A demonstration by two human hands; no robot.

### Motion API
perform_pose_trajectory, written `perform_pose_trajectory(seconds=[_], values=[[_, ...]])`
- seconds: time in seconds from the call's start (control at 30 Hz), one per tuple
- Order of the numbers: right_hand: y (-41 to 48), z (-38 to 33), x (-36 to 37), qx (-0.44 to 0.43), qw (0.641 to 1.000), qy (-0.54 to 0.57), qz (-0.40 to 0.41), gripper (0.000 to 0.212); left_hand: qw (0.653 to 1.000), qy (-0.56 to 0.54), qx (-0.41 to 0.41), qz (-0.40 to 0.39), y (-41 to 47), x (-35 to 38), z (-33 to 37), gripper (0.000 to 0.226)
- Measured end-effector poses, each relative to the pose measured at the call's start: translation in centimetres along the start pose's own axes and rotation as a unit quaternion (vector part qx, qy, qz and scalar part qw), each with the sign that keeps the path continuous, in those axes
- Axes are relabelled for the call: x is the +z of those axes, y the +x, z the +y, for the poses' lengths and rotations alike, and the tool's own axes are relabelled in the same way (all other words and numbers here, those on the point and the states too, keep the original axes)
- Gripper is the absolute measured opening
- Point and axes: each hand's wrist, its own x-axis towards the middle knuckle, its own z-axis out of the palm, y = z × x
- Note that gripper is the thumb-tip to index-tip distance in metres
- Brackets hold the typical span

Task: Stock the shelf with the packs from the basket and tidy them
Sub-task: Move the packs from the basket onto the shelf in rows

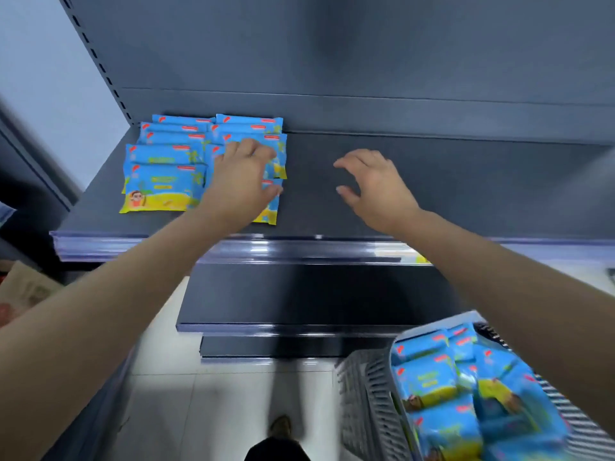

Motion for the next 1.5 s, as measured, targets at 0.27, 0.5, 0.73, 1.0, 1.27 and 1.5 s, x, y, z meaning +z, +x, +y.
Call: perform_pose_trajectory(seconds=[0.27, 0.5, 0.73, 1.0, 1.27, 1.5], values=[[-17.4, 11.1, -4.1, 0.037, 0.999, 0.011, -0.018, 0.033, 0.981, -0.092, 0.131, -0.108, -7.9, 7.8, 20.8, 0.042], [-27.0, 17.9, -3.3, 0.065, 0.963, -0.010, -0.260, 0.034, 0.951, -0.073, 0.062, -0.293, -14.8, 16.9, 27.9, 0.038], [-30.7, 20.1, 0.2, 0.049, 0.910, -0.010, -0.411, 0.041, 0.910, 0.023, -0.035, -0.412, -19.7, 20.3, 27.4, 0.040], [-33.0, 20.2, 2.9, -0.012, 0.781, -0.085, -0.618, 0.040, 0.886, 0.052, -0.072, -0.455, -21.7, 22.3, 27.1, 0.049], [-34.0, 20.5, 4.1, -0.042, 0.762, -0.108, -0.637, 0.033, 0.882, 0.038, -0.073, -0.464, -21.7, 21.9, 28.0, 0.039], [-28.0, 20.9, -0.6, 0.000, 0.833, -0.075, -0.548, 0.028, 0.937, 0.014, -0.057, -0.345, -17.4, 16.5, 29.3, 0.026]])
